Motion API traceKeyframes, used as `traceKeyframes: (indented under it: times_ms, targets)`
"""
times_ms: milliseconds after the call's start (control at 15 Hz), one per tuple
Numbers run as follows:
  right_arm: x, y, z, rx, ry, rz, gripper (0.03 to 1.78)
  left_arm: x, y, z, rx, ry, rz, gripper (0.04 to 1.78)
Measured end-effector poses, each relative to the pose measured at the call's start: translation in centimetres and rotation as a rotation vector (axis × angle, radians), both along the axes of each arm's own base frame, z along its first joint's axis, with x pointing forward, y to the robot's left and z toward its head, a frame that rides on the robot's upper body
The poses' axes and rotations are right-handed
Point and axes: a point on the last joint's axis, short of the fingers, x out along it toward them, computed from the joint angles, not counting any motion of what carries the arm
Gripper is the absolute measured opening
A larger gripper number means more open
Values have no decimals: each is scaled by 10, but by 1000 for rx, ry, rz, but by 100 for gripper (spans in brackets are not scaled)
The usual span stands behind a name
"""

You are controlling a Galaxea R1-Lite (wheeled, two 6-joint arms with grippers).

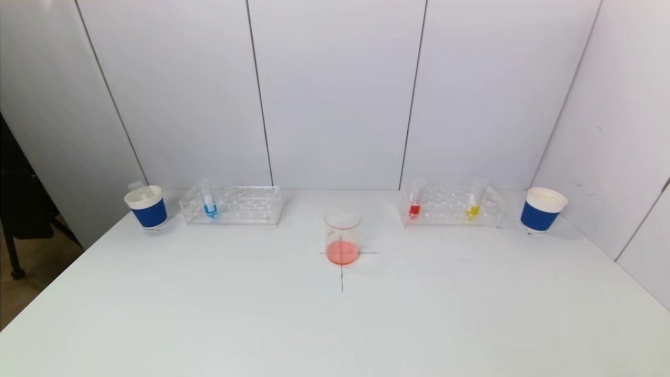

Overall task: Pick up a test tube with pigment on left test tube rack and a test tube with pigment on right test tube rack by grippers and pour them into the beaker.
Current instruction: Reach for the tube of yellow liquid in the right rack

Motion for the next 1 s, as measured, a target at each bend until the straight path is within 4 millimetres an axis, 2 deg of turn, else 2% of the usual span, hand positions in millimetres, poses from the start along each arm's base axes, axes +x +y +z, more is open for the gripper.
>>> traceKeyframes:
  times_ms: [1000]
  targets:
    - [0, 0, 0, -30, -4, 10, 177, 0, 0, 0, -3, -1, 0, 176]
